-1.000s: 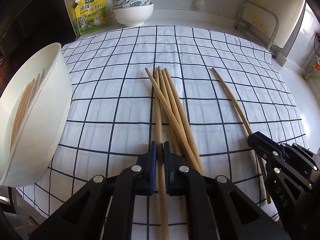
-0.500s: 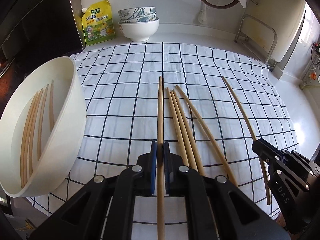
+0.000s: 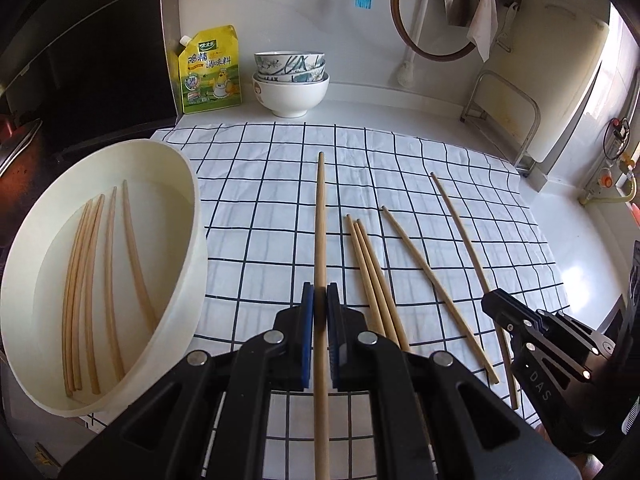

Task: Organize utensils
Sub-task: 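Carry both held chopsticks up and over into the basin, then open both grippers to release the chopsticks into the basin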

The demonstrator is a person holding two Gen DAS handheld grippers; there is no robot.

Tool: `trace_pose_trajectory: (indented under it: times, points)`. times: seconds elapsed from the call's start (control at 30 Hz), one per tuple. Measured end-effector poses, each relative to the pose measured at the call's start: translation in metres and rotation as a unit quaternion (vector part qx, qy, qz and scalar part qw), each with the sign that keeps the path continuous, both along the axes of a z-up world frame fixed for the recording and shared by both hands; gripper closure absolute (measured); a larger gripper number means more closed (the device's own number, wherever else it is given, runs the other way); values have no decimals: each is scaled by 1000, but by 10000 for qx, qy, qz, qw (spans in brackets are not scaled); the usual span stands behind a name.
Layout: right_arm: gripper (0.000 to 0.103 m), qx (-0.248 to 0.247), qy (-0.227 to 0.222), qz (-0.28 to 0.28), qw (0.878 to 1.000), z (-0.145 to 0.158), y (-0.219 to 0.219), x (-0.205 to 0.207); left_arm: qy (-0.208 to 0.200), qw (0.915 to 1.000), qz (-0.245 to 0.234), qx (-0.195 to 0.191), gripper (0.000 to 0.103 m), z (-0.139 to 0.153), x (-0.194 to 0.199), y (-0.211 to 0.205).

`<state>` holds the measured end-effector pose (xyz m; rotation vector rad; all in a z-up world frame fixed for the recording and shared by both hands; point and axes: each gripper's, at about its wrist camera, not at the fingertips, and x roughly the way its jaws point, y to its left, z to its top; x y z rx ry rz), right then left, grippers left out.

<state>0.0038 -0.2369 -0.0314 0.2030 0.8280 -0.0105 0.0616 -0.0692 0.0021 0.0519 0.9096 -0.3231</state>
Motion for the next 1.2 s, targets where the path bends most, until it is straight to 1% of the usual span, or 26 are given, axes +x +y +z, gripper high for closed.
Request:
trace_pose_trajectory:
  times: [0.27,0.4,0.53,0.7,0.9,1.0,1.07,1.2]
  points:
    - [97,11,-270,382,9989,30,40,18,-269,9989,164,-353,96,31,2,45]
    - [97,-24,-408,705,9967,46,74,32,-397,9975,400,-433,96,42,7,76]
    - [97,-8,-445,1042,9936,53,112,49,-499,9953,694,-449,96,47,14,111]
    - [97,93,-420,1467,9882,57,161,75,-505,9921,1046,-470,96,41,24,155]
    - [97,81,-330,1930,9806,58,217,100,-349,9879,1413,-528,96,24,38,199]
    - [97,97,-170,2062,9783,51,235,111,-237,9865,1520,-560,96,13,45,213]
    - [97,130,28,2125,9771,43,244,119,-168,9861,1550,-580,96,7,50,220]
    - [97,70,293,2205,9749,27,256,126,-72,9855,1599,-569,96,-3,55,228]
